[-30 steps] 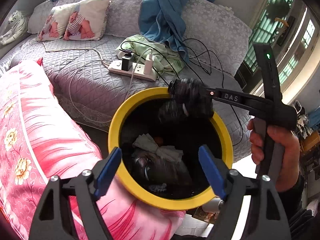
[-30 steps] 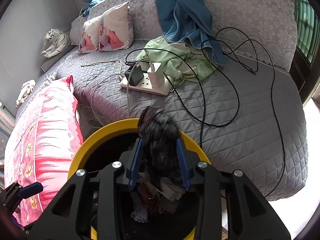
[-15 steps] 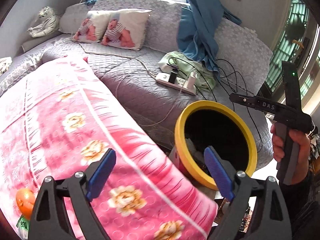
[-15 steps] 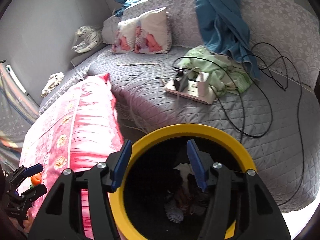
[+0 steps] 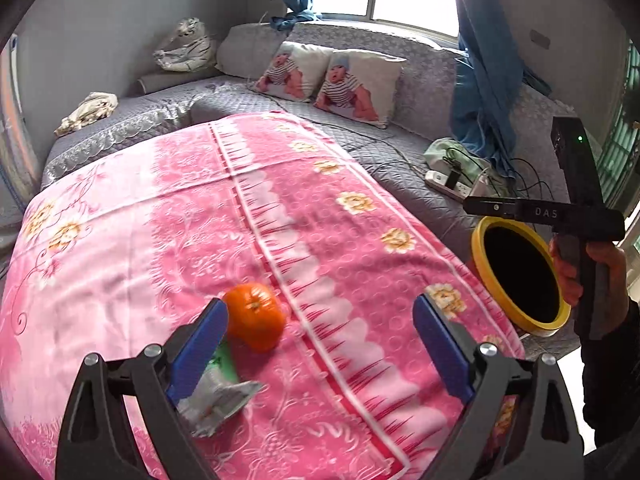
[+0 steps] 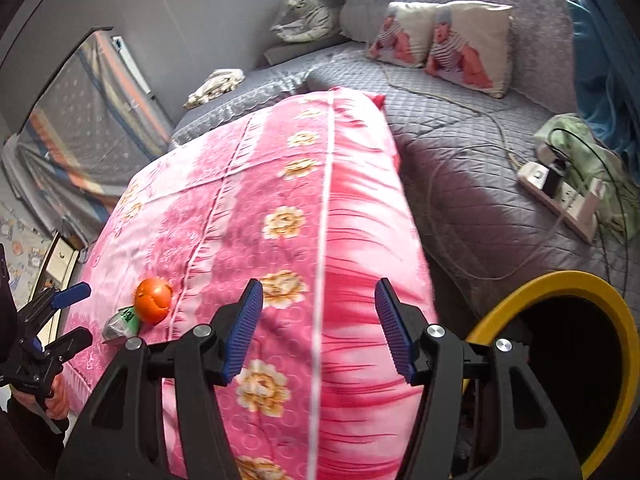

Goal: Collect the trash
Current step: 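Move both open tools back to the wrapper and orange on the bed, then grasp the green-and-silver snack wrapper with the left tool while the right tool grasps the orange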

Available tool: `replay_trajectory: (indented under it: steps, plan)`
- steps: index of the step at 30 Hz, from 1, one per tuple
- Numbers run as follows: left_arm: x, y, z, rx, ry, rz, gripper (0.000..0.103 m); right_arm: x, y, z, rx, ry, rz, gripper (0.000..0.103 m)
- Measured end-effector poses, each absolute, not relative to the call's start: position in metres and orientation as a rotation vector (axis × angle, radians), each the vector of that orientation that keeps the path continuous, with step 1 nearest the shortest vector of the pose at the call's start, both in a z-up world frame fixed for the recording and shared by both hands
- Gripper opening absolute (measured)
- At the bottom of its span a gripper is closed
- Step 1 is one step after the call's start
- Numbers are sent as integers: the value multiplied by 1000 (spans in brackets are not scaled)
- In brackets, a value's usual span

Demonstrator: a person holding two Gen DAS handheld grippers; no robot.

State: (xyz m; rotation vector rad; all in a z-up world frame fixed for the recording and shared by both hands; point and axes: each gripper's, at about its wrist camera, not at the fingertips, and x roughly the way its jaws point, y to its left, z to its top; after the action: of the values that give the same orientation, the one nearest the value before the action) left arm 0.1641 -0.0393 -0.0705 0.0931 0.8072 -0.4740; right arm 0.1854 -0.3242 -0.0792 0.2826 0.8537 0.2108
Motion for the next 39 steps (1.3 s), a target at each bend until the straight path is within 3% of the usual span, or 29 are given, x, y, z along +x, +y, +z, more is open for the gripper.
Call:
replay_trajectory:
  steps: [16,39]
  plan:
    - [163,33,-118,17,910,-324,90,213,-182,-93,150,997,514,56]
    - [205,68,-143,-70,993,-183,90,231,-134,-110,90,1066,601,56]
